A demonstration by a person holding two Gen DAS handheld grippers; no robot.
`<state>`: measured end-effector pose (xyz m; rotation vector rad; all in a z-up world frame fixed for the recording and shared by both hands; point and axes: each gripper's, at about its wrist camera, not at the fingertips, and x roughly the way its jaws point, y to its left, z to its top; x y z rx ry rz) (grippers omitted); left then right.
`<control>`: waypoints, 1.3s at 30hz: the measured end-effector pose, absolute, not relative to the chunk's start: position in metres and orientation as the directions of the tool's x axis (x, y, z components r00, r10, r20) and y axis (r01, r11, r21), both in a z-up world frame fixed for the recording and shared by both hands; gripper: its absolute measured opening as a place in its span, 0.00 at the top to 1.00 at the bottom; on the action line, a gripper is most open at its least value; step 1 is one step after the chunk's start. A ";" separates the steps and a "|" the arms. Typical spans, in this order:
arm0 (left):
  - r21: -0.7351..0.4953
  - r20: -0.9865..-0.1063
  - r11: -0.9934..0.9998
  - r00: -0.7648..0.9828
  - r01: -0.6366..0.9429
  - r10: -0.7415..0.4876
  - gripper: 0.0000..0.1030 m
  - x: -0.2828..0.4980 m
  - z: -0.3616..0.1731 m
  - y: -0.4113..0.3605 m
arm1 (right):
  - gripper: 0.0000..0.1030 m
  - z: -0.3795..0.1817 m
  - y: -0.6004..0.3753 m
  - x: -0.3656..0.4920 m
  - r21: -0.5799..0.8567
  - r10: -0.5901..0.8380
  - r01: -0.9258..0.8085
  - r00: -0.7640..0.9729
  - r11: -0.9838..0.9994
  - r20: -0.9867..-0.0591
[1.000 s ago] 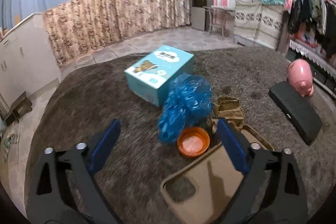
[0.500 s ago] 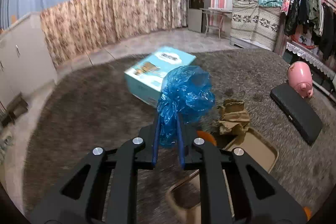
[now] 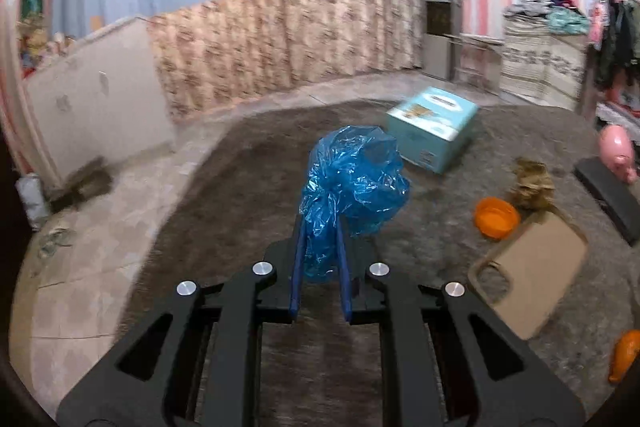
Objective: Collect trash
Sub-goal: 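Grasp the blue plastic bag with the left tool while the right tool grasps the crumpled brown cloth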
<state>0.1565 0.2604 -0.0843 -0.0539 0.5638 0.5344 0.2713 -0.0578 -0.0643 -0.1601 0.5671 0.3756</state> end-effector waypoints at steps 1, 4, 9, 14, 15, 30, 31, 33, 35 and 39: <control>0.098 -0.520 0.854 0.705 -0.511 0.482 0.87 0.156 -0.086 0.262 | 0.04 -0.065 -0.048 0.274 -0.042 0.318 -0.408 0.767 0.912 -0.557; 0.069 -0.552 0.840 0.682 -0.538 0.481 0.87 0.159 -0.093 0.273 | 0.04 -0.071 -0.016 0.284 -0.069 0.349 -0.466 0.745 0.882 -0.568; -0.002 -0.588 0.829 0.671 -0.560 0.452 0.87 0.159 -0.097 0.292 | 0.04 -0.078 0.033 0.298 -0.111 0.406 -0.566 0.702 0.817 -0.585; -0.015 -0.602 0.825 0.664 -0.565 0.443 0.87 0.165 -0.098 0.295 | 0.05 -0.093 0.071 0.316 -0.096 0.453 -0.652 0.617 0.752 -0.644; -0.015 -0.602 0.825 0.664 -0.565 0.444 0.87 0.165 -0.098 0.295 | 0.05 -0.096 0.077 0.318 -0.097 0.454 -0.659 0.609 0.746 -0.650; -0.017 -0.616 0.830 0.660 -0.557 0.430 0.87 0.168 -0.107 0.299 | 0.67 -0.099 0.082 0.325 -0.043 0.500 -0.703 0.545 0.710 -0.673; -0.019 -0.617 0.831 0.660 -0.556 0.428 0.87 0.169 -0.108 0.299 | 0.67 -0.096 0.076 0.321 -0.045 0.498 -0.696 0.557 0.717 -0.665; -0.020 -0.620 0.831 0.659 -0.556 0.426 0.87 0.170 -0.109 0.299 | 0.66 -0.085 0.054 0.311 -0.050 0.486 -0.664 0.595 0.746 -0.640; -0.019 -0.620 0.831 0.659 -0.556 0.426 0.87 0.171 -0.109 0.299 | 0.66 -0.074 0.031 0.301 -0.053 0.466 -0.628 0.629 0.776 -0.622; 0.001 -0.630 0.832 0.645 -0.555 0.431 0.87 0.175 -0.111 0.298 | 0.66 -0.052 -0.025 0.286 -0.039 0.418 -0.541 0.691 0.840 -0.589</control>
